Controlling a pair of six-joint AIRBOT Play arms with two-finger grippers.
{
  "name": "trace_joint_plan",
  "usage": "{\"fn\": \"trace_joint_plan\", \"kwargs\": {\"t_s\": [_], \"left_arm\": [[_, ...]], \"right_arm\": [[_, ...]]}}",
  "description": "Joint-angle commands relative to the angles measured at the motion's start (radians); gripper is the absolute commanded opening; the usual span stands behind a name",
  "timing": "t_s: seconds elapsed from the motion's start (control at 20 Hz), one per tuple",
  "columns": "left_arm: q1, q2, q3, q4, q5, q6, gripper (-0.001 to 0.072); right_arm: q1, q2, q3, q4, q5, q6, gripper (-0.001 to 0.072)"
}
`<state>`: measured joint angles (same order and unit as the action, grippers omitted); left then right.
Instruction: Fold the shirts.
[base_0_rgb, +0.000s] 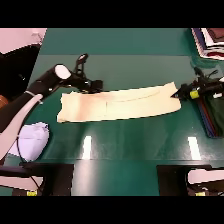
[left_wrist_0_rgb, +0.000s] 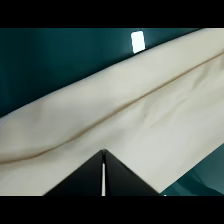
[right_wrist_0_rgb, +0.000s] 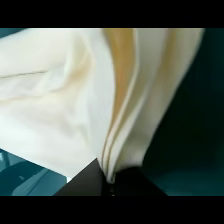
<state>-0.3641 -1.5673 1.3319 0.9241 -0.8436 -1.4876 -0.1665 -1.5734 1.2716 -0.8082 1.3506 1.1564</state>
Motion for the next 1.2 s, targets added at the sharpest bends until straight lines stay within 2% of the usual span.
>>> {"fn": "trace_joint_plan", "kwargs": {"t_s": [0.0,0.2,0.35,0.75,0.85,1.0,1.15], "left_arm": [[-0.089,-0.123,0.127,-0.014,0.014,-0.006,0.0024],[-0.165,-0.251,0.233,-0.023,-0.005,-0.018,0.0024],[-0.182,-0.295,0.243,-0.028,-0.015,-0.045,0.0024],[-0.166,-0.312,0.284,-0.042,-0.022,-0.053,0.0024],[-0.120,-0.267,0.325,-0.004,-0.099,-0.050,0.0024],[0.007,-0.113,0.343,0.156,-0.206,-0.050,0.0024],[0.179,0.085,0.344,0.311,-0.251,-0.050,0.0025]], "right_arm": [[0.069,0.112,0.145,0.068,0.038,0.013,0.0016],[0.209,0.155,0.315,0.166,0.042,0.041,0.0016],[0.298,0.153,0.407,0.185,0.036,0.059,0.0016],[0.475,0.122,0.433,0.217,-0.001,0.051,0.0016],[0.526,0.094,0.433,0.261,-0.002,0.029,0.0016],[0.644,0.043,0.434,0.300,-0.061,-0.005,0.0016],[0.798,-0.058,0.518,0.291,-0.135,-0.024,0.0017]]}}
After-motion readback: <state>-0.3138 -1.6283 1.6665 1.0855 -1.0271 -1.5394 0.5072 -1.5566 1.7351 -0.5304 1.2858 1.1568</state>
